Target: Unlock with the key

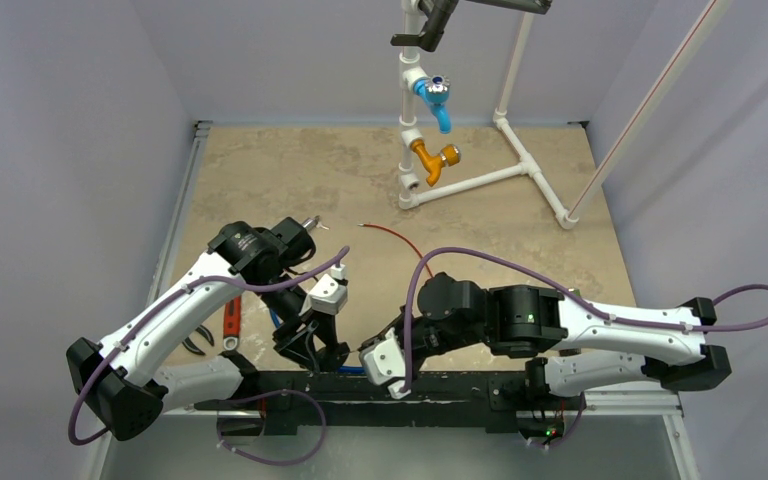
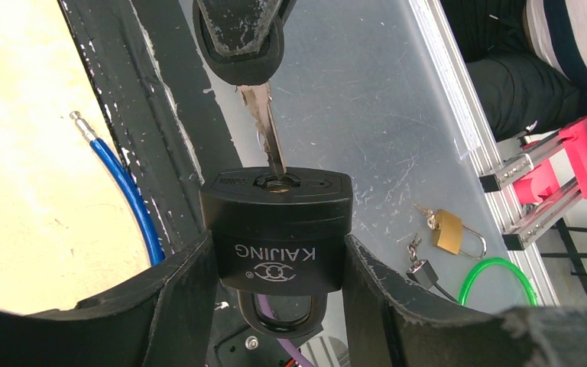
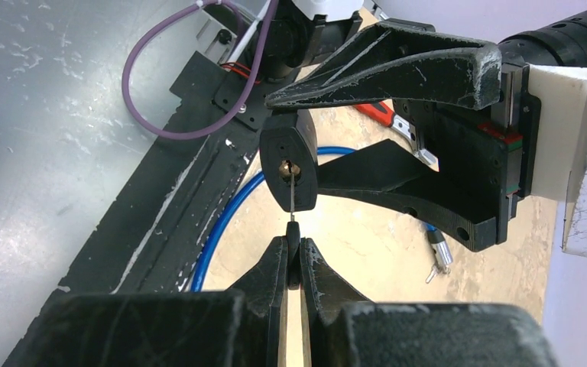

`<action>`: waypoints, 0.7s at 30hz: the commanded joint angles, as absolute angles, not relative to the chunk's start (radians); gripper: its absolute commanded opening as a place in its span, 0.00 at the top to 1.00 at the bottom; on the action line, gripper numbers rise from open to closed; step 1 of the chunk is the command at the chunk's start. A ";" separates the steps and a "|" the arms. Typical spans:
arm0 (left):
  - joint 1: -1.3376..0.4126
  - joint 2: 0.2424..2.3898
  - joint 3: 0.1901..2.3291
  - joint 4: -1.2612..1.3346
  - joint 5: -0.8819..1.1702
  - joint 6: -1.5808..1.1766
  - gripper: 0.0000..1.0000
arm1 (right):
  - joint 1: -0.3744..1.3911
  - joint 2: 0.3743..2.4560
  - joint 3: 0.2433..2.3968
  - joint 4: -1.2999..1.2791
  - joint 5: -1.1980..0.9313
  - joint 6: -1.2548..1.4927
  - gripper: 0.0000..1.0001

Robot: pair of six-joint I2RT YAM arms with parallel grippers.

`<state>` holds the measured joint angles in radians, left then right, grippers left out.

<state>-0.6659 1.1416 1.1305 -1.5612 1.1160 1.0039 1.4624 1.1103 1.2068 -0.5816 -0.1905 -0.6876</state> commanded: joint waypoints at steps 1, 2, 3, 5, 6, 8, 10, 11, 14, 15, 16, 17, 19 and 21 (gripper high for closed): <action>-0.661 1.115 1.142 -1.657 1.198 0.984 1.00 | 1.470 1.102 1.243 -0.532 -0.179 -0.671 1.00; -0.660 1.114 1.143 -1.658 1.199 0.982 1.00 | 1.470 1.105 1.243 -0.529 -0.179 -0.669 1.00; -0.660 1.114 1.143 -1.658 1.200 0.981 1.00 | 1.470 1.108 1.242 -0.528 -0.179 -0.669 1.00; -0.660 1.111 1.144 -1.658 1.200 0.980 1.00 | 1.470 1.113 1.237 -0.524 -0.181 -0.668 1.00; -0.660 1.111 1.144 -1.658 1.200 0.980 1.00 | 1.470 1.116 1.232 -0.520 -0.182 -0.666 1.00; -0.660 1.110 1.143 -1.656 1.201 0.980 1.00 | 1.470 1.118 1.229 -0.509 -0.184 -0.662 1.00; -0.660 1.107 1.143 -1.655 1.203 0.979 1.00 | 1.470 1.125 1.228 -0.509 -0.184 -0.660 1.00; -0.660 1.106 1.143 -1.657 1.203 0.978 1.00 | 1.470 1.125 1.227 -0.508 -0.184 -0.658 1.00; -0.660 1.105 1.143 -1.655 1.203 0.978 1.00 | 1.470 1.124 1.218 -0.502 -0.191 -0.650 1.00; -0.660 1.104 1.143 -1.657 1.203 0.978 1.00 | 1.470 1.123 1.213 -0.502 -0.192 -0.648 1.00; -0.660 1.104 1.144 -1.657 1.203 0.979 1.00 | 1.470 1.123 1.211 -0.502 -0.193 -0.647 1.00; -0.660 1.103 1.144 -1.658 1.203 0.981 1.00 | 1.470 1.121 1.207 -0.501 -0.192 -0.645 1.00; -0.660 1.104 1.144 -1.657 1.203 0.980 1.00 | 1.470 1.114 1.202 -0.502 -0.192 -0.640 1.00; -0.661 1.103 1.146 -1.656 1.203 0.977 1.00 | 1.470 1.110 1.198 -0.500 -0.190 -0.637 1.00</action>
